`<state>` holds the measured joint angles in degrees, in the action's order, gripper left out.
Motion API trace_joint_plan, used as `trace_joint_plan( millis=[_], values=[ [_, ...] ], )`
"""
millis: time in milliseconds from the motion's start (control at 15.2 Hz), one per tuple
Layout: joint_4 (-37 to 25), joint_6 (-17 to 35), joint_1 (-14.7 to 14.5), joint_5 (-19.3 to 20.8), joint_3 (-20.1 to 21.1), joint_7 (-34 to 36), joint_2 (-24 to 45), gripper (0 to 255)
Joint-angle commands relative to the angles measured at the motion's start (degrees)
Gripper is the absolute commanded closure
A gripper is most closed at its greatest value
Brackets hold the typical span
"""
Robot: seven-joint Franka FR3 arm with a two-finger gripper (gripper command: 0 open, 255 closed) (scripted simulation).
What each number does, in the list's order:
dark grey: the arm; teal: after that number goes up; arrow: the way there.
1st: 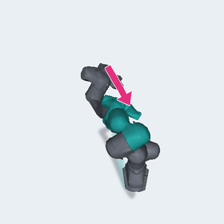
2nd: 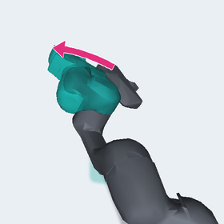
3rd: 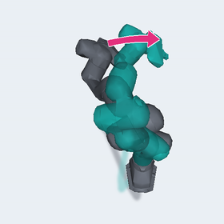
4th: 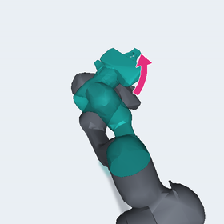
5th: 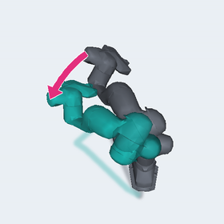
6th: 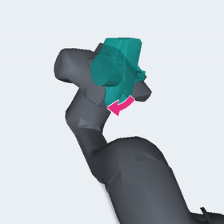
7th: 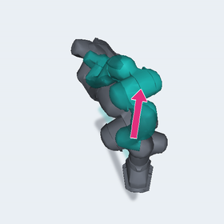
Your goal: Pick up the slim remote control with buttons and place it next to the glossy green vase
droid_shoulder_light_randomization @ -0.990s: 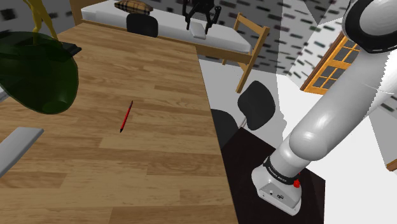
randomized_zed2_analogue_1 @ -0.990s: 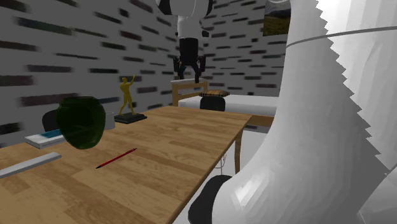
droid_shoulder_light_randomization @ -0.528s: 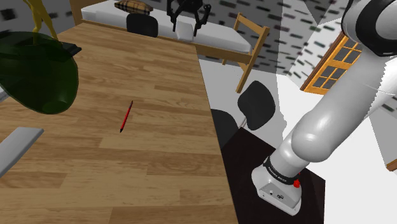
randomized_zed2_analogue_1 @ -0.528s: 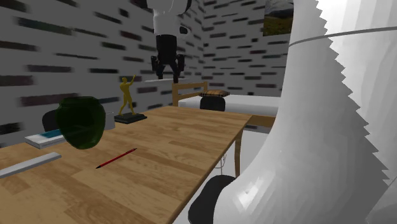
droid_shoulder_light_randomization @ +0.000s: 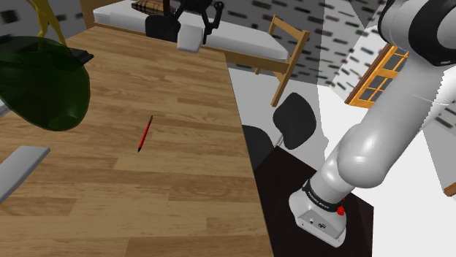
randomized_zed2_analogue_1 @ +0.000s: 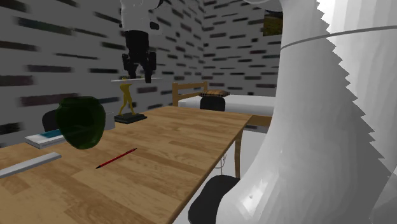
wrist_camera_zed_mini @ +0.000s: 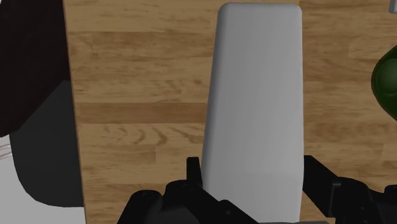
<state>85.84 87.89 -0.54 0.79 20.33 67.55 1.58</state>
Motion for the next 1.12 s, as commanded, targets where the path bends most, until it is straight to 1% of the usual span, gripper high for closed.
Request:
trace_joint_plan(
  millis=[0,330,594,792,1056],
  values=[
    [-0.66,0.1,-1.65,0.38,1.52,3.23,0.82,255],
    [-6.21,-1.25,-6.1,2.62,5.03,10.86,5.56,255],
    [-12.65,-3.12,-10.64,5.38,7.37,16.96,10.85,255],
    [-19.09,-5.25,-14.88,8.07,8.69,21.36,15.82,255],
    [-30.59,-9.49,-21.93,12.28,9.43,26.27,23.85,255]
  ],
)
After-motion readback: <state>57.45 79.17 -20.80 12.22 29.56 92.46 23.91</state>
